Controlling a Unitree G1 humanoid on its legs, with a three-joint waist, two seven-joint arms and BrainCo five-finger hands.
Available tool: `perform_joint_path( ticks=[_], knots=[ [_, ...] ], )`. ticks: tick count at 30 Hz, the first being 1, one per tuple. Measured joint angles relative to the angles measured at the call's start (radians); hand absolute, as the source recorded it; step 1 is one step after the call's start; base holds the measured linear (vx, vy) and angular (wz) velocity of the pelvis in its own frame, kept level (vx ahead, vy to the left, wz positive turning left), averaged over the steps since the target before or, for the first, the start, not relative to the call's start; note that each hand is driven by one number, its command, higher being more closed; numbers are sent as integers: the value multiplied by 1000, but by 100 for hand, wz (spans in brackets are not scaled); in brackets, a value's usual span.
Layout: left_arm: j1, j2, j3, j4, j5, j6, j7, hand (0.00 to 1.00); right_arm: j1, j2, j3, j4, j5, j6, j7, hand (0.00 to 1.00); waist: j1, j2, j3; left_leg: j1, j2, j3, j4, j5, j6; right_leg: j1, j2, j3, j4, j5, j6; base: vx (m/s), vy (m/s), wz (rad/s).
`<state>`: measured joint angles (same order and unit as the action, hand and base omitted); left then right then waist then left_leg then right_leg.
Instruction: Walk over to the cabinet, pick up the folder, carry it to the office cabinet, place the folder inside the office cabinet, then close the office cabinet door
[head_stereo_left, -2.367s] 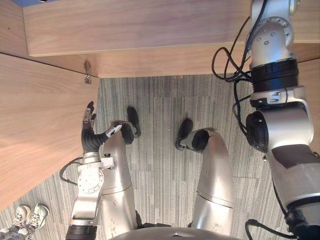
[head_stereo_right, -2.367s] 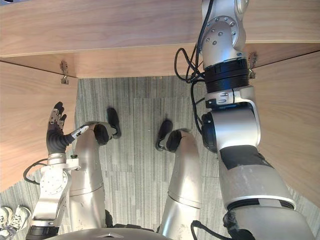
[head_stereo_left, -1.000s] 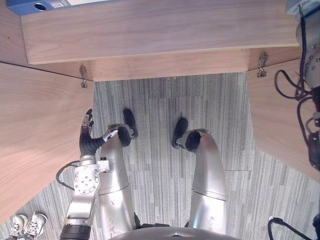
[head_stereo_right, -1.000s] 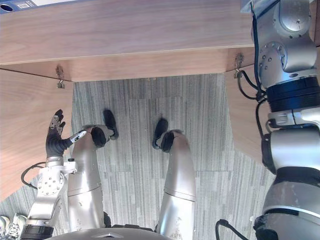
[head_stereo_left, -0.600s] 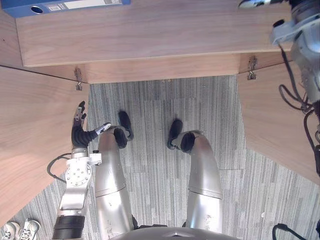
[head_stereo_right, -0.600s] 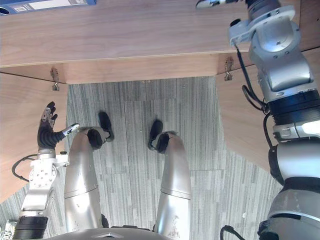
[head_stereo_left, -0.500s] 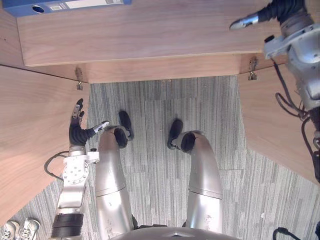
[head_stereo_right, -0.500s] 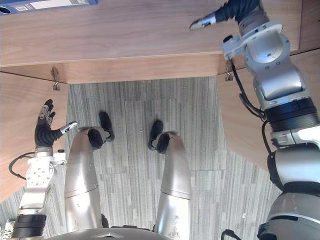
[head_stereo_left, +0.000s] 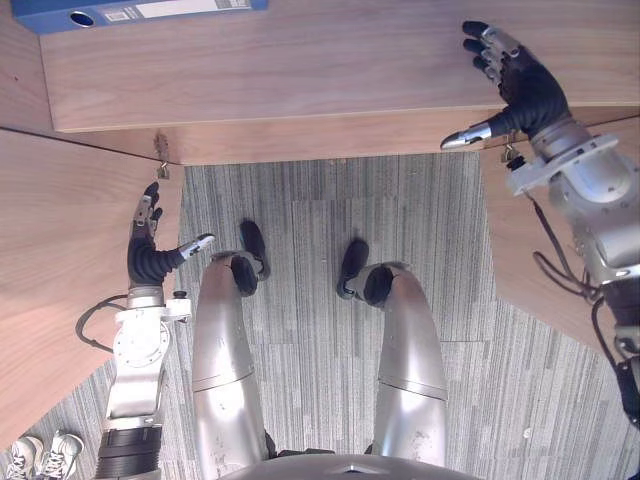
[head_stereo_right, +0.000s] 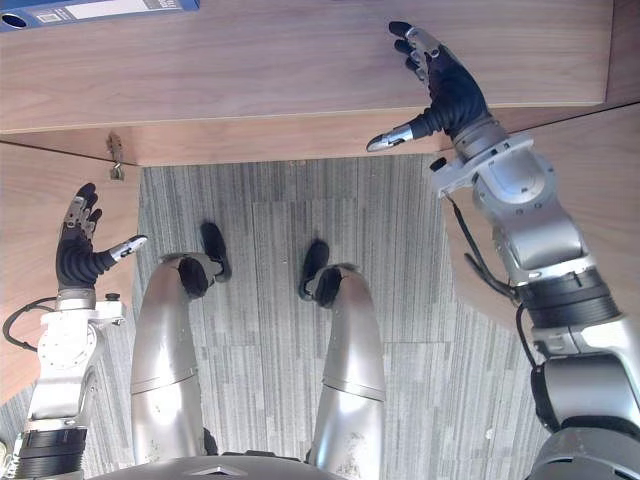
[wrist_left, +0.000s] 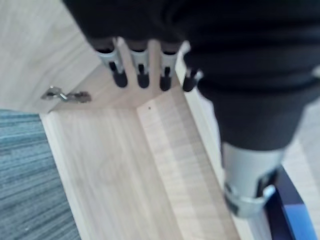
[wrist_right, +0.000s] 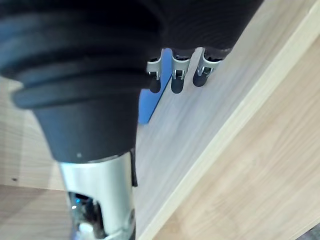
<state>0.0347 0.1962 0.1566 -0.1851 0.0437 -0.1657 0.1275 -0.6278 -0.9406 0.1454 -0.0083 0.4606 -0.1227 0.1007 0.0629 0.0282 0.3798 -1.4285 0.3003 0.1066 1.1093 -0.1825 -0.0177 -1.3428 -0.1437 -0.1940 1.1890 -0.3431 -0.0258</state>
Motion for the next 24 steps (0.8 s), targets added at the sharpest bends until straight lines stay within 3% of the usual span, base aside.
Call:
perform_joint_path(
  ticks=[4,8,11,18,24],
  knots=[
    [-1,-24,-4,0,3,-5,4,0,56,170,-117,-83,-5,-37,-65,100,-6,0,0,0,-1,0,-2,0,1,0,0,0,-3,0,0,0,0,0],
    [-3,-65,-7,3,30,-7,24,0,64,345,-212,-143,-116,-78,-181,100,-7,0,0,8,-3,0,-4,2,3,8,-1,1,-3,0,0,0,0,0],
    [-6,-81,-12,4,49,-7,43,0,63,432,-231,-143,-234,-79,-271,100,-8,-6,-4,22,-9,4,-17,-2,-2,17,-6,3,-6,-1,1,-7,10,6],
    [-13,-96,-24,10,80,-7,71,0,-16,545,-225,-141,-421,-78,-394,100,-5,-6,-4,24,-12,5,-27,6,-3,16,-7,3,-8,-1,0,-3,4,2],
    [-13,-119,-44,11,80,-7,86,0,-125,550,-171,-65,-447,-68,-415,100,4,-6,-4,28,-15,5,-35,16,-5,16,-8,3,-8,-1,-1,0,0,0]
  ],
)
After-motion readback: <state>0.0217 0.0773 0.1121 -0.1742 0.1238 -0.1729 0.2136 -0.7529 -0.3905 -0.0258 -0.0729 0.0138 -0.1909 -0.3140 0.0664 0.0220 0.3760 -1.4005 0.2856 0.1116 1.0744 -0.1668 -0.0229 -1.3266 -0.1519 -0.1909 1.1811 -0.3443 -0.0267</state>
